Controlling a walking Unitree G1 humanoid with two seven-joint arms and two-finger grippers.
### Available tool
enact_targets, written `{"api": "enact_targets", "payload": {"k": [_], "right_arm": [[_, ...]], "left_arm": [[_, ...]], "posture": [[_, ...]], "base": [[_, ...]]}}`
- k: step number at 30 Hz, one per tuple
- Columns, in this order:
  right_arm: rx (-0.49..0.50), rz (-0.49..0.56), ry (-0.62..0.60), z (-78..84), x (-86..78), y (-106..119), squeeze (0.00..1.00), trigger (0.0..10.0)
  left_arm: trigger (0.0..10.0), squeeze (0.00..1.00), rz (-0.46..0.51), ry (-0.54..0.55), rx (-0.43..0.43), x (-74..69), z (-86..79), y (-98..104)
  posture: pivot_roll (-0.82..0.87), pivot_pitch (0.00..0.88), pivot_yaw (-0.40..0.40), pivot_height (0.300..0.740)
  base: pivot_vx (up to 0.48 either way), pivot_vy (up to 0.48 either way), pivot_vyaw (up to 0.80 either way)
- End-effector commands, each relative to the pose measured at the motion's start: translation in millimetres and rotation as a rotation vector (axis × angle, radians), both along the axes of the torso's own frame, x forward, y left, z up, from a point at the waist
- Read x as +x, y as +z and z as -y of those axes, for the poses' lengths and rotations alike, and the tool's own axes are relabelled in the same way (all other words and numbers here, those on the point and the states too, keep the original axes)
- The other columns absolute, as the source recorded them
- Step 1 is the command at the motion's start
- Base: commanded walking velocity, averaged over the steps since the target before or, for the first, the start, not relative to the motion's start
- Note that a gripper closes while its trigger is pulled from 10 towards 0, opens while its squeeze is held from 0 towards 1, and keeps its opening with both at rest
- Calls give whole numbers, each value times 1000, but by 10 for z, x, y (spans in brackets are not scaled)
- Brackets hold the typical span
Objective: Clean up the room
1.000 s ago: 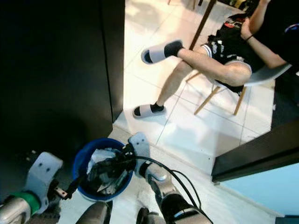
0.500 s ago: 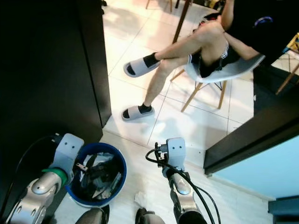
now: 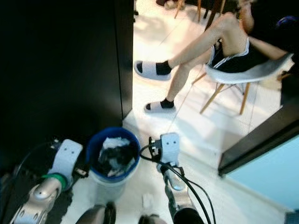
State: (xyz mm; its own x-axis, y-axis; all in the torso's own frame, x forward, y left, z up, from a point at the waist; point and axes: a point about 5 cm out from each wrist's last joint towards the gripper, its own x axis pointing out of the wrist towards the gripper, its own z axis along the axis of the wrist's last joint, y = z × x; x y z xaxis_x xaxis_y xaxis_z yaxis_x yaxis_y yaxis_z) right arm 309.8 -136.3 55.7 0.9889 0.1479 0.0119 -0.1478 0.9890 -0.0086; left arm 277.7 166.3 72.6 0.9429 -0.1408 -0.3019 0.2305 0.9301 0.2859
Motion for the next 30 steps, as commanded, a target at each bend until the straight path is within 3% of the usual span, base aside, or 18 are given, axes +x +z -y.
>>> {"api": "enact_targets", "payload": {"k": [1, 25, 30], "right_arm": [[5, -37, -8, 6, -63, -89, 0, 10000], [-13, -67, -8, 11, -85, -131, 0, 10000], [-23, -79, 4, -1, -85, -143, 0, 10000]], "left_arm": [[10000, 0, -26, 3, 2, -51, -25, -71], [10000, 0, -25, -1, 4, -34, -34, -107], [10000, 0, -54, 11, -2, -26, -37, -136]], "posture": [[149, 146, -16, 735], [141, 149, -10, 735], [141, 149, -10, 735]], "base": [[-431, 0, 0], [-430, 0, 0], [-55, 0, -142]]}}
